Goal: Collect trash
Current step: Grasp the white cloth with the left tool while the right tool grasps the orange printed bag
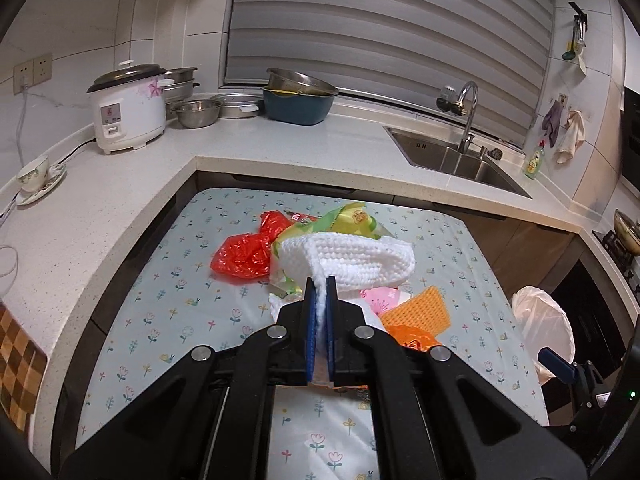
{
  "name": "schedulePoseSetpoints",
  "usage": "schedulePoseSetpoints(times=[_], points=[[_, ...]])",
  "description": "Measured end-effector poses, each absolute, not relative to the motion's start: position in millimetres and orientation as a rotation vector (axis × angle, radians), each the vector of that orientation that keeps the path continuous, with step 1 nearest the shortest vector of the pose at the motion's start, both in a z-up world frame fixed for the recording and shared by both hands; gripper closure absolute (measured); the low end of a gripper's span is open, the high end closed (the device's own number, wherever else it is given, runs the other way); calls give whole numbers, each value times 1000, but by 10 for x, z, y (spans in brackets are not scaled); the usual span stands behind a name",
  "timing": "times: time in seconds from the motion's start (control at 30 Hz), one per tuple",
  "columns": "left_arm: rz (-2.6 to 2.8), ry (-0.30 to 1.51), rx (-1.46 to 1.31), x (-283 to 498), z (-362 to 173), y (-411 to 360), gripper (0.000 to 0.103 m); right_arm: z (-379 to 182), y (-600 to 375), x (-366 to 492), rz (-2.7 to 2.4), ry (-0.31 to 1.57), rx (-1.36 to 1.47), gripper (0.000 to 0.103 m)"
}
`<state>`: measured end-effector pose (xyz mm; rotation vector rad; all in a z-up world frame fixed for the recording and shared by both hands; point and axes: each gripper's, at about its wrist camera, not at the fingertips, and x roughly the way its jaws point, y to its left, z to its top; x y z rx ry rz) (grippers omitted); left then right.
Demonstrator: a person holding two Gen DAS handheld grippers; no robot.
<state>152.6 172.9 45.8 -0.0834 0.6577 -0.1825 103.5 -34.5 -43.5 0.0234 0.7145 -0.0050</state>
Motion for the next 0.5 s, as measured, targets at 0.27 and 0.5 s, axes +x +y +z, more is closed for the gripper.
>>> schedulePoseSetpoints(times=[0.27, 0.5], points=[[-180, 705, -86, 1591, 225, 1858, 99, -689, -206, 1403, 39, 779, 69, 14], [-199, 739, -82, 1658, 44, 1829, 99, -950, -131, 1673, 63, 851, 100, 19]])
